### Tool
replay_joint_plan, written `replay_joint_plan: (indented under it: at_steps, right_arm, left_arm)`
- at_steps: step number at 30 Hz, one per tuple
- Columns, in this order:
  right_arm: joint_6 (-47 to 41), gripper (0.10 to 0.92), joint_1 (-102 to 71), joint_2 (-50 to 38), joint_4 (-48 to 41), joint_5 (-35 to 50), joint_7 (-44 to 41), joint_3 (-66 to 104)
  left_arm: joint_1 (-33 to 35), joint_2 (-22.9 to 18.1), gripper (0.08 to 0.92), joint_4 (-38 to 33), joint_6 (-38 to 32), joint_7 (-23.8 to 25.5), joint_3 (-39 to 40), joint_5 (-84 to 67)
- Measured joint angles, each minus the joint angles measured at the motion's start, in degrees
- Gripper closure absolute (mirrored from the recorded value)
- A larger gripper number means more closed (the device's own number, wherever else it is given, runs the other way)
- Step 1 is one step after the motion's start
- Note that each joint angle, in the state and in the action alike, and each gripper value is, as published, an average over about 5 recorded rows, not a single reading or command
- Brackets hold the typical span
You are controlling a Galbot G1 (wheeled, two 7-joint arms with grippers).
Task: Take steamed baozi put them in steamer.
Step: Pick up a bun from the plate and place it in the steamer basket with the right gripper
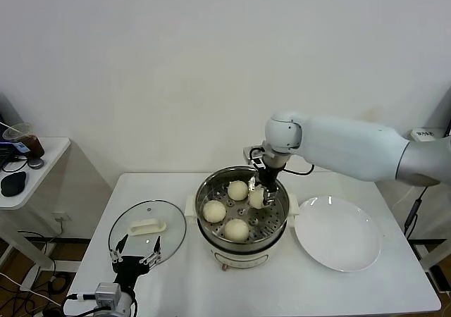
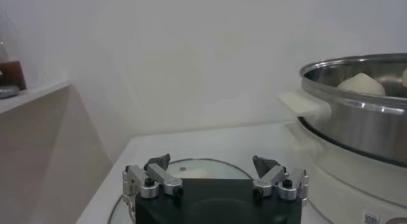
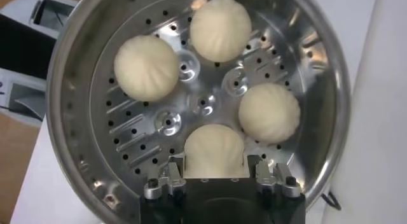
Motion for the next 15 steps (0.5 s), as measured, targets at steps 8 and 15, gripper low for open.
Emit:
replay_joint_plan:
  at_steps: [8, 15]
  right_arm:
    - [-0.33, 0.396, -1.37, -0.61, 0.04, -0.68, 0.90, 0.15]
    - [-0.47, 0.223, -1.15, -1.57, 0.70, -0.30, 1.43, 0.95]
  left_arm:
    - [-0.16, -0.23, 0.177, 0.46, 0.00, -0.01, 0.17, 0.17]
    - [-0.30, -0.47, 0.177, 0.52, 0.00, 0.00, 0.20, 0.39]
